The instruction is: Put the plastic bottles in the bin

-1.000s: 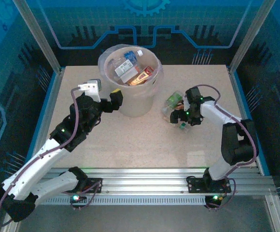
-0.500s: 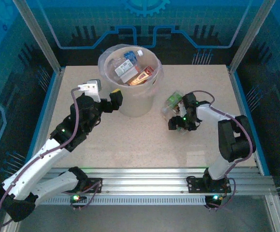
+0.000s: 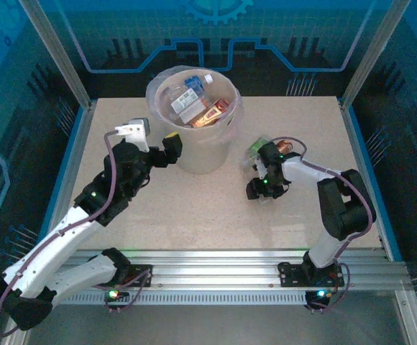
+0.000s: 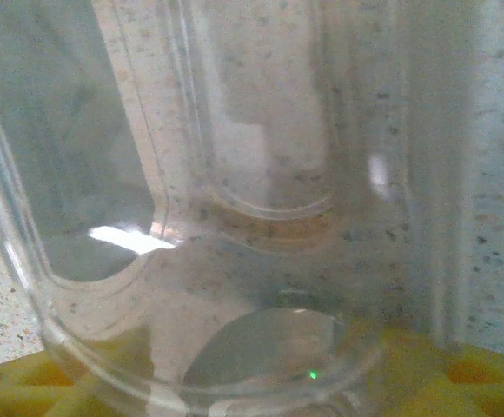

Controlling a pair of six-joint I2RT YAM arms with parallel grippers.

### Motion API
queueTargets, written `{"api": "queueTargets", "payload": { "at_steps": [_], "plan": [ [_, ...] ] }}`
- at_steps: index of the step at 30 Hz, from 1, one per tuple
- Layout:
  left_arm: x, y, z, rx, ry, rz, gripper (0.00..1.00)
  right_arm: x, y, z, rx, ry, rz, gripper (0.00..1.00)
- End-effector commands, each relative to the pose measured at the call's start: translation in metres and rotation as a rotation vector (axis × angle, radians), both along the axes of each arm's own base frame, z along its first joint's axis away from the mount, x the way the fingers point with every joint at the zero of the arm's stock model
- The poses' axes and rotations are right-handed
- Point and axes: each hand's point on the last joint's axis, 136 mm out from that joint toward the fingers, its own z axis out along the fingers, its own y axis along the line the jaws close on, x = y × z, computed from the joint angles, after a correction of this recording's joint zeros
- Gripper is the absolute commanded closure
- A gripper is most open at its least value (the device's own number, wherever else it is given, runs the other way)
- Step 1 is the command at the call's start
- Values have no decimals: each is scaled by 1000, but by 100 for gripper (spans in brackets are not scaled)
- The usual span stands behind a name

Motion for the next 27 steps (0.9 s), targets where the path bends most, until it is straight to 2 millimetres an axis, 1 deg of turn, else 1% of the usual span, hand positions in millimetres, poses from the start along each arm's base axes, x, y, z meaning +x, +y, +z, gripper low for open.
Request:
{"api": "queueTargets", "payload": {
  "at_steps": [1,3,8,11,13,17,21,24,27],
  "plan": [
    [-3,8,0,-12,-9,33,1,-2,4,-1,-52,12,29,36],
    [-3,9,1,-13,-11,38,1,-3,7,-3,-65,16,44,40],
    [-3,10,0,-9,-10,44,1,-6,11,-5,-98,25,73,57],
    [-4,11,1,-10,-11,47,1,-9,13,1,-123,8,95,64],
    [-4,12,2,-16,-12,54,1,-10,15,10,-134,-19,112,68],
    [-3,12,4,-34,-14,57,1,-9,20,39,-126,-97,128,73],
    [-2,9,7,-50,-7,47,1,-6,27,78,-77,-206,137,76],
    [-1,1,10,-70,2,11,1,-6,32,110,-30,-301,142,80],
    [1,-15,14,-93,19,-64,1,-7,37,143,35,-397,148,82]
  ]
}}
